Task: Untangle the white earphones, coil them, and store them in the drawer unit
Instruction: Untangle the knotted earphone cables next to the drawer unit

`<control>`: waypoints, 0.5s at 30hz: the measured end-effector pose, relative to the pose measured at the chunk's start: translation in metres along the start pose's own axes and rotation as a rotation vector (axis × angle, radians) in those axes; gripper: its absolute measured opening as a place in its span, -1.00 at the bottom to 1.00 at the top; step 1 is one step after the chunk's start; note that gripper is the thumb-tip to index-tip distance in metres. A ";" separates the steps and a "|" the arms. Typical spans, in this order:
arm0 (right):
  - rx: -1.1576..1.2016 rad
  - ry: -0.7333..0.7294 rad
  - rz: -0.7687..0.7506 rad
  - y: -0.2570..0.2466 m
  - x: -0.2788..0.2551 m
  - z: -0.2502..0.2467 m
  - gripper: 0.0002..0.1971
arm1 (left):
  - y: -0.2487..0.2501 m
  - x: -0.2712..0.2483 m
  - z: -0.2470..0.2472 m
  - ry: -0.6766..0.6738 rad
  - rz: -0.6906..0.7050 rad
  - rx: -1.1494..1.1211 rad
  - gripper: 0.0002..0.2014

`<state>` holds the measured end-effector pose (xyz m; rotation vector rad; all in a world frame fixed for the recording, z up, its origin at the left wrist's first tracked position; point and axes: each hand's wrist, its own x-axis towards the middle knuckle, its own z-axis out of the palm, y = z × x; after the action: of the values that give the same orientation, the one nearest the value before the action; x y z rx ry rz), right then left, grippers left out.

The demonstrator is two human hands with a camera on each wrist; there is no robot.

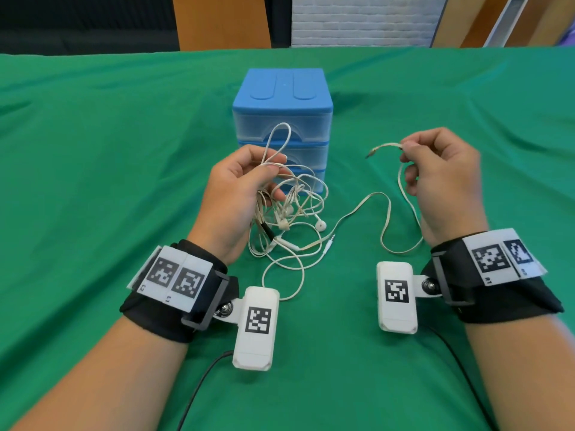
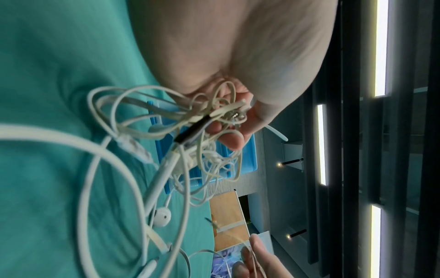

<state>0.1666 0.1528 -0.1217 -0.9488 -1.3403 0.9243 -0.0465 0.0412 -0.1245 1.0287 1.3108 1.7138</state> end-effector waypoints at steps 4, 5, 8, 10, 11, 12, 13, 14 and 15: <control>-0.120 -0.035 0.009 0.004 -0.002 -0.001 -0.83 | 0.000 0.001 0.000 0.014 0.012 -0.021 -0.88; -0.152 -0.049 0.009 0.005 -0.003 -0.001 -0.79 | 0.000 0.000 0.000 0.015 0.013 -0.024 -0.88; -0.204 -0.110 -0.027 0.001 -0.007 0.001 -0.78 | -0.001 0.001 0.001 0.009 0.016 -0.042 -0.89; -0.174 -0.184 -0.061 -0.005 -0.012 0.005 -0.81 | -0.001 0.001 0.001 -0.010 0.021 -0.045 -0.89; -0.148 -0.233 -0.071 -0.010 -0.016 0.008 -0.84 | -0.001 0.001 0.000 -0.025 0.025 -0.046 -0.88; -0.125 -0.299 -0.073 -0.014 -0.020 0.010 -0.89 | -0.001 0.001 0.001 -0.044 0.026 -0.053 -0.87; -0.113 -0.388 -0.066 -0.018 -0.024 0.012 -0.92 | -0.001 0.001 0.001 -0.062 0.026 -0.064 -0.85; -0.120 -0.492 -0.051 -0.019 -0.027 0.013 -0.90 | -0.002 0.001 0.001 -0.082 0.024 -0.081 -0.84; -0.146 -0.606 -0.025 -0.020 -0.031 0.014 -0.86 | -0.002 0.001 0.002 -0.104 0.019 -0.104 -0.82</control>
<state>0.1518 0.1174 -0.1141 -0.7831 -1.9463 1.1596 -0.0447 0.0430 -0.1261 1.0580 1.1380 1.7008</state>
